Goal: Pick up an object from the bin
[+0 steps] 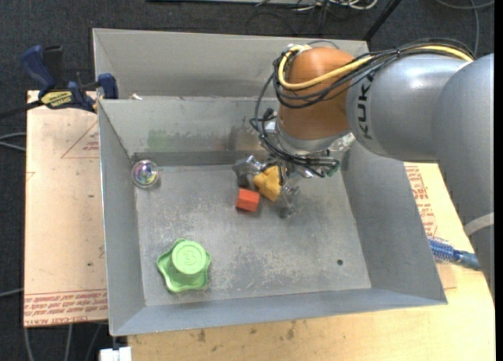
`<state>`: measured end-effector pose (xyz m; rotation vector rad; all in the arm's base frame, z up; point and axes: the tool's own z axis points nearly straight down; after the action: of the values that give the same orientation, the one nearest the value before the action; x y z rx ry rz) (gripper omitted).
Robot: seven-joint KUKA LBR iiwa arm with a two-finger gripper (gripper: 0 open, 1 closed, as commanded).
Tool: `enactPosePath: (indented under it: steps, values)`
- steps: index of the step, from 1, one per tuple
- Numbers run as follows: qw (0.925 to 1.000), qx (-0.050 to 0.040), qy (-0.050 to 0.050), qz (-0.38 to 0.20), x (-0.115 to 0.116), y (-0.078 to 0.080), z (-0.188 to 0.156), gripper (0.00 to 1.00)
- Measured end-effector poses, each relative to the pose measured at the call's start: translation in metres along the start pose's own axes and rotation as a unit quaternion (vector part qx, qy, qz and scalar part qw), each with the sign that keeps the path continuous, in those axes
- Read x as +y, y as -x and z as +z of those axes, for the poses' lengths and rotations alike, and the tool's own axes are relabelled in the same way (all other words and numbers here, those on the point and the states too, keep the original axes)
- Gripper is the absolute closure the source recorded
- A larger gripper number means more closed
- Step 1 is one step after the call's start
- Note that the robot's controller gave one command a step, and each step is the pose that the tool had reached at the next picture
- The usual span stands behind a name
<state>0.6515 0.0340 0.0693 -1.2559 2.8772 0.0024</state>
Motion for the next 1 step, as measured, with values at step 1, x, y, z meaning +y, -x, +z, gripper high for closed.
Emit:
enactPosePath:
  steps: [1]
  values:
    - [1.0,-0.0006,0.0,0.001,-0.0005,0.0003,-0.0009,1.0]
